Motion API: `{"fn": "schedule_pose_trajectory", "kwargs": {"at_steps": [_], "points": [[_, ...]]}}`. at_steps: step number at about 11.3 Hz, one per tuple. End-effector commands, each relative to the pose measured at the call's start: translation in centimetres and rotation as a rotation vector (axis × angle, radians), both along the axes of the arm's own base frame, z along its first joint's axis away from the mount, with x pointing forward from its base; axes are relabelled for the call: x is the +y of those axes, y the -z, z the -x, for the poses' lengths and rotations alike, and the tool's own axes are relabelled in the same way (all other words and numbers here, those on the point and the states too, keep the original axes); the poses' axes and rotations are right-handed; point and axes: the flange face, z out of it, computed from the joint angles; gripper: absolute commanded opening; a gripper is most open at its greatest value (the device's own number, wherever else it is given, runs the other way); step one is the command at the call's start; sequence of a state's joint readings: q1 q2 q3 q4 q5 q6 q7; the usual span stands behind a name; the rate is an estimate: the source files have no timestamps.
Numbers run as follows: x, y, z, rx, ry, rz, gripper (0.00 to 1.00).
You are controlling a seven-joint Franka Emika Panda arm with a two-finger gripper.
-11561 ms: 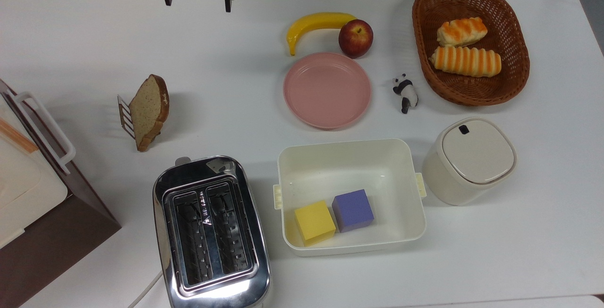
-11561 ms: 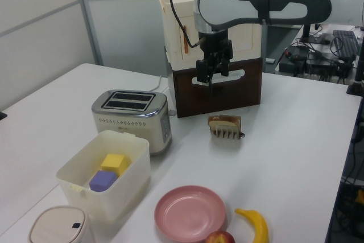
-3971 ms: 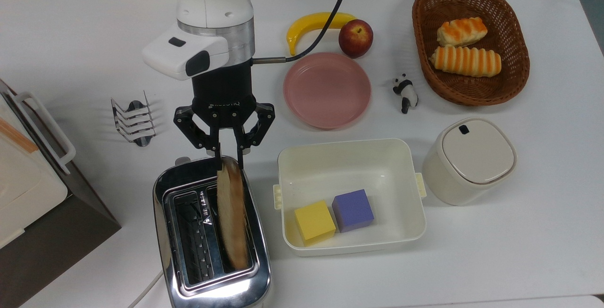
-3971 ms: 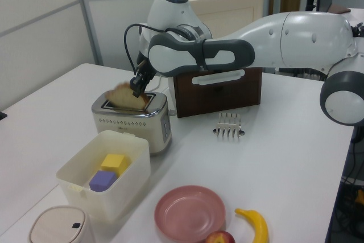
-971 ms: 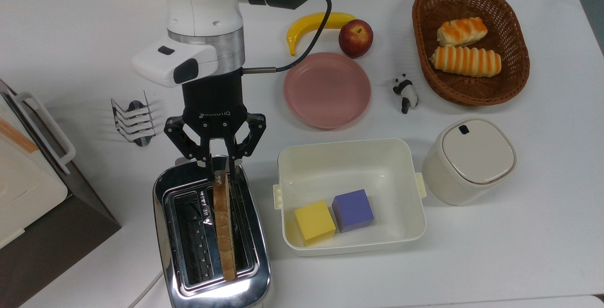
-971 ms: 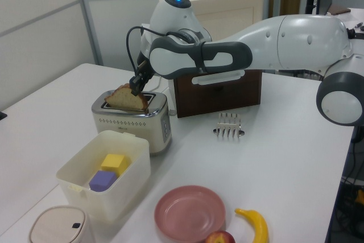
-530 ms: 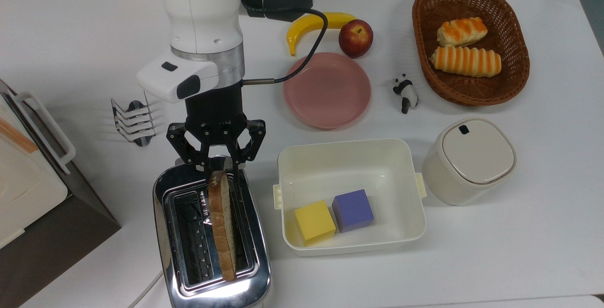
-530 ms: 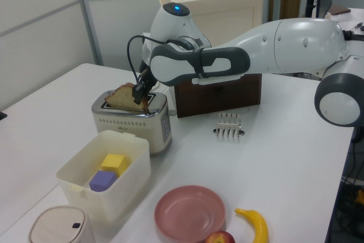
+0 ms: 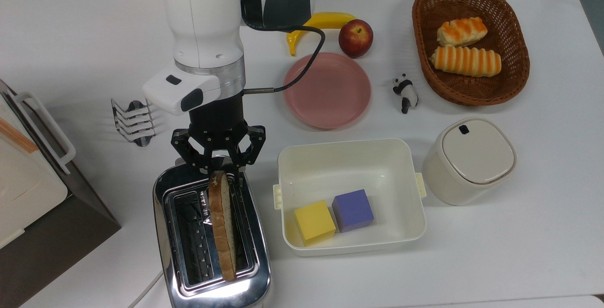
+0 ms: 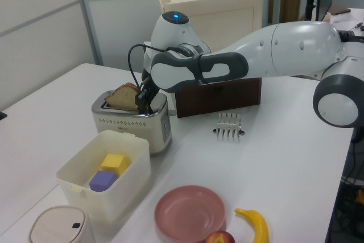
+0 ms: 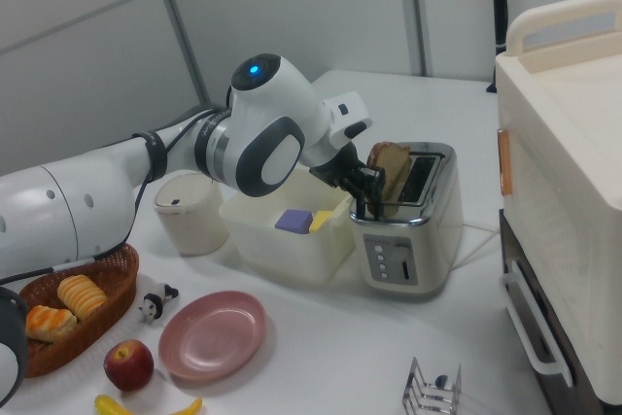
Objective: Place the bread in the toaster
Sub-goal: 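Push the bread slice deeper into the slot and release it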
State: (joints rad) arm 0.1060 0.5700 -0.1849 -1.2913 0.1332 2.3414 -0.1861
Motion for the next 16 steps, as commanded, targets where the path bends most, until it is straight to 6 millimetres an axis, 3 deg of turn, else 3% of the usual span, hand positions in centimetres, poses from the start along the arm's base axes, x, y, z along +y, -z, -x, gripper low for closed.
{"fn": "schedule_pose_trajectory", "kwargs": {"at_steps": [1,8,16], "points": [[-0.1,0.2,0.4,-0.006,-0.001,-0.014,0.16],[-0.3,-4.0,2.0,0.032,0.003,-0.038,0.16],[-0.2,-4.0,2.0,0.03,0.004,-0.039,0.26]]}}
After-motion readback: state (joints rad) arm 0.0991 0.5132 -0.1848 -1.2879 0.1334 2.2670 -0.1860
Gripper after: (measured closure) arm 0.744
